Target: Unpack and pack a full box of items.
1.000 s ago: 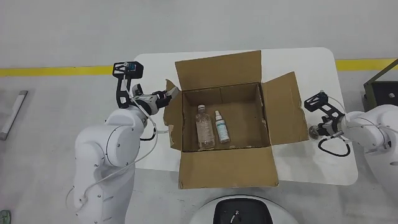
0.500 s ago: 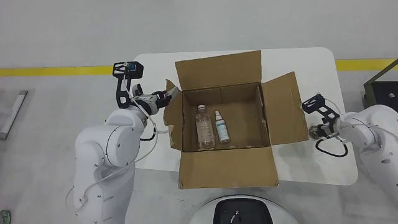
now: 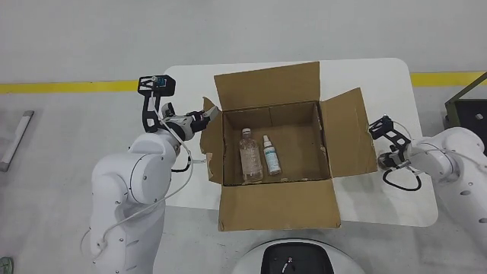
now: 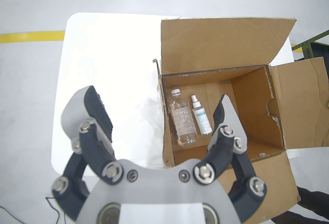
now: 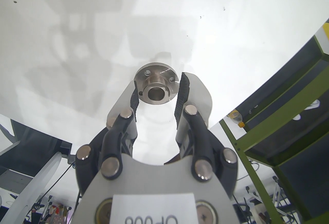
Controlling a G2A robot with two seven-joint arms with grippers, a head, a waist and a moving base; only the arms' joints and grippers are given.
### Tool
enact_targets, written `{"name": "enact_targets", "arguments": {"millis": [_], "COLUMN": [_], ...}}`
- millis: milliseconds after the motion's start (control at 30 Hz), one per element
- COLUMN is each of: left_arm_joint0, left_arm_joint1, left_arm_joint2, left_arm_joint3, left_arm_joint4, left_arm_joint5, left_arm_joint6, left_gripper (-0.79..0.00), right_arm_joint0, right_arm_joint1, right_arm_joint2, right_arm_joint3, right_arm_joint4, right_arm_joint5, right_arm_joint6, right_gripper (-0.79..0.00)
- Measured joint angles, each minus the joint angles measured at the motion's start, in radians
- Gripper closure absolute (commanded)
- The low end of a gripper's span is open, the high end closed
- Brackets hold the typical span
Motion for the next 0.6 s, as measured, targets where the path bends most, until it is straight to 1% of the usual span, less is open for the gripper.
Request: {"name": "enact_targets", "arguments": {"millis": [233, 600], "left_arm_joint0": [0.000, 0.000], "left_arm_joint1": [0.000, 0.000], "left_arm_joint2": [0.000, 0.000], "left_arm_joint3": [0.000, 0.000], "left_arm_joint4": [0.000, 0.000], "left_arm_joint5": [0.000, 0.000], "left_arm_joint6": [0.000, 0.000], "left_gripper": [-0.785, -0.785], "right_arm_joint0": [-0.010, -0.020], "right_arm_joint1": [0.004, 0.007], "right_arm_joint2": [0.004, -0.006], "right_arm_joint3": [-0.022, -0.010], "right_arm_joint4": [0.000, -0.002], "right_arm_joint5": [-0.004, 0.003], "right_arm_joint6": [0.009, 0.006], "right_gripper": [-0.348, -0.348]}}
